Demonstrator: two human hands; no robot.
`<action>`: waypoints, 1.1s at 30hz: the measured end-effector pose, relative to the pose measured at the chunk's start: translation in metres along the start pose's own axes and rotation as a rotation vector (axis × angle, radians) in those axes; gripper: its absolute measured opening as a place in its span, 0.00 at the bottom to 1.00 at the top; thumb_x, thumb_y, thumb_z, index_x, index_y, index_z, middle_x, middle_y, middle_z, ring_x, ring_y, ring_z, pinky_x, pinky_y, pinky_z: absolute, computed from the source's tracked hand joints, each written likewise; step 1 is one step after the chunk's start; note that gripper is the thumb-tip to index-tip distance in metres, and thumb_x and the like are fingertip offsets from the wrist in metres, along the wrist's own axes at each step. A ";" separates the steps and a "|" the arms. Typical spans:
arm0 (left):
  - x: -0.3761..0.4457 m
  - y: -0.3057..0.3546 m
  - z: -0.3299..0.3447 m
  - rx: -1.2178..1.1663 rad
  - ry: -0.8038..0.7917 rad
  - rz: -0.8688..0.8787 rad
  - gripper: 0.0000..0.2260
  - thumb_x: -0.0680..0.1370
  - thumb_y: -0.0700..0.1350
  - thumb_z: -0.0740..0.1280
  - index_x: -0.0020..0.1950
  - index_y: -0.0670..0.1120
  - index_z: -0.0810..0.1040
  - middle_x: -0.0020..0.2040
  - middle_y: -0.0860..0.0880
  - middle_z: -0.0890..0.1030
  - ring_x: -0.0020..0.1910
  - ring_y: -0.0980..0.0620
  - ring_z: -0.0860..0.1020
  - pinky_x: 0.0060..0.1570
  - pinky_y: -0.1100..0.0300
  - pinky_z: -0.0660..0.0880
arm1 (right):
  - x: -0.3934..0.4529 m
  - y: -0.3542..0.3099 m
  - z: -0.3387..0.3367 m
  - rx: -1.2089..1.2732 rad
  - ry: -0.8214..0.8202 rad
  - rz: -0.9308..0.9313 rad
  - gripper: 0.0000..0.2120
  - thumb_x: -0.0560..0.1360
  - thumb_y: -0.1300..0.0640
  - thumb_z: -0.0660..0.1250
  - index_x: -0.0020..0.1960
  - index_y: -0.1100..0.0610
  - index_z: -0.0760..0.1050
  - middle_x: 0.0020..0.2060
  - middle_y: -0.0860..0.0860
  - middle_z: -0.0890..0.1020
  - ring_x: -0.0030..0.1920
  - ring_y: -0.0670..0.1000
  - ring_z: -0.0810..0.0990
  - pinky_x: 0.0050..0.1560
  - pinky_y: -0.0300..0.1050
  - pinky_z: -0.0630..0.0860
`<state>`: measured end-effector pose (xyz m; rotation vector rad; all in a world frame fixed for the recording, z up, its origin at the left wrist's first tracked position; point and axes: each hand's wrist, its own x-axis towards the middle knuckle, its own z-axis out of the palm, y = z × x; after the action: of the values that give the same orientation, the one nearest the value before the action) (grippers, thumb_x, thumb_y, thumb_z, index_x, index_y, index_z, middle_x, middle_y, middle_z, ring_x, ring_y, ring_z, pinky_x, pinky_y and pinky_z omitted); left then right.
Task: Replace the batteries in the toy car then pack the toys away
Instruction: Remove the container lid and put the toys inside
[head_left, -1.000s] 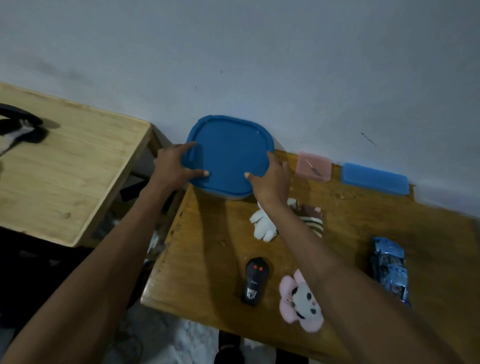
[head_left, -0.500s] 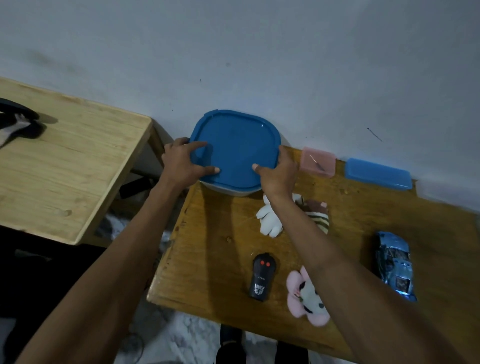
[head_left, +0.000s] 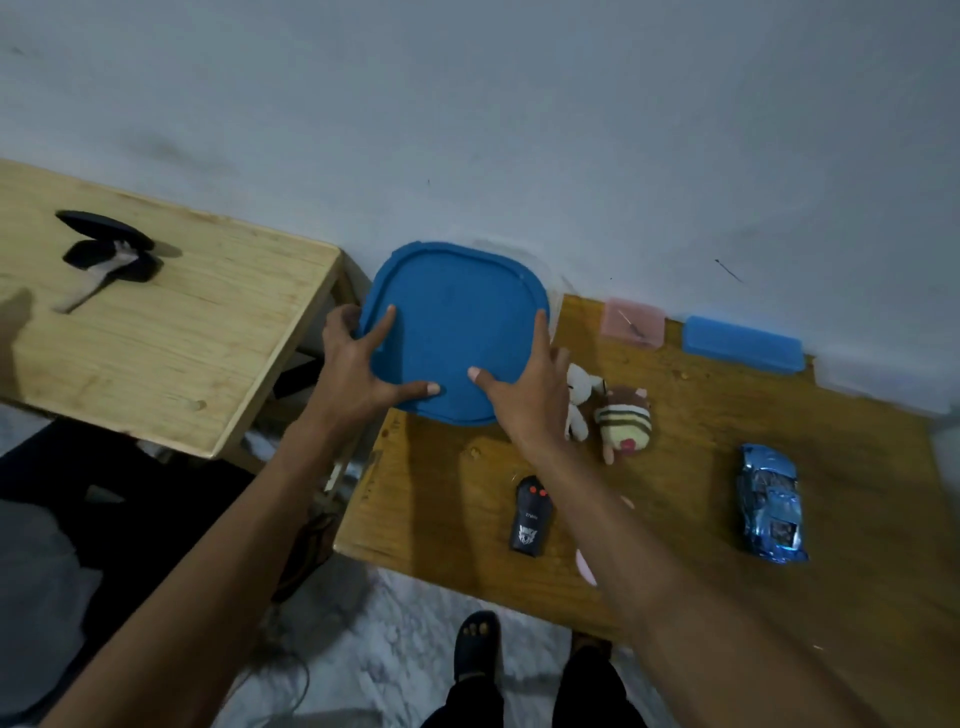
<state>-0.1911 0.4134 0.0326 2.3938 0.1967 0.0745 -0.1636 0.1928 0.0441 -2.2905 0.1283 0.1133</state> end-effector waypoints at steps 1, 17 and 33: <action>-0.014 -0.005 0.000 0.021 0.002 0.006 0.60 0.57 0.82 0.66 0.80 0.48 0.65 0.74 0.42 0.56 0.76 0.38 0.57 0.75 0.42 0.65 | -0.013 0.003 0.005 -0.012 -0.006 0.006 0.52 0.70 0.40 0.76 0.81 0.43 0.45 0.68 0.54 0.65 0.65 0.57 0.73 0.51 0.50 0.78; -0.136 -0.067 0.047 0.201 -0.157 -0.088 0.61 0.57 0.86 0.58 0.82 0.50 0.61 0.74 0.38 0.58 0.72 0.35 0.62 0.70 0.41 0.70 | -0.138 0.058 0.055 -0.289 -0.143 0.256 0.46 0.75 0.44 0.72 0.82 0.51 0.47 0.71 0.58 0.65 0.67 0.61 0.69 0.57 0.55 0.74; -0.126 -0.046 0.069 0.317 0.039 -0.057 0.44 0.67 0.79 0.60 0.77 0.55 0.68 0.76 0.36 0.61 0.75 0.34 0.59 0.68 0.35 0.65 | -0.100 0.062 0.018 -0.211 0.039 0.176 0.21 0.78 0.49 0.67 0.69 0.54 0.72 0.65 0.54 0.73 0.65 0.58 0.72 0.58 0.53 0.75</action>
<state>-0.3132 0.3804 -0.0486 2.7010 0.3150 0.0676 -0.2710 0.1715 -0.0015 -2.4892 0.3529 0.1809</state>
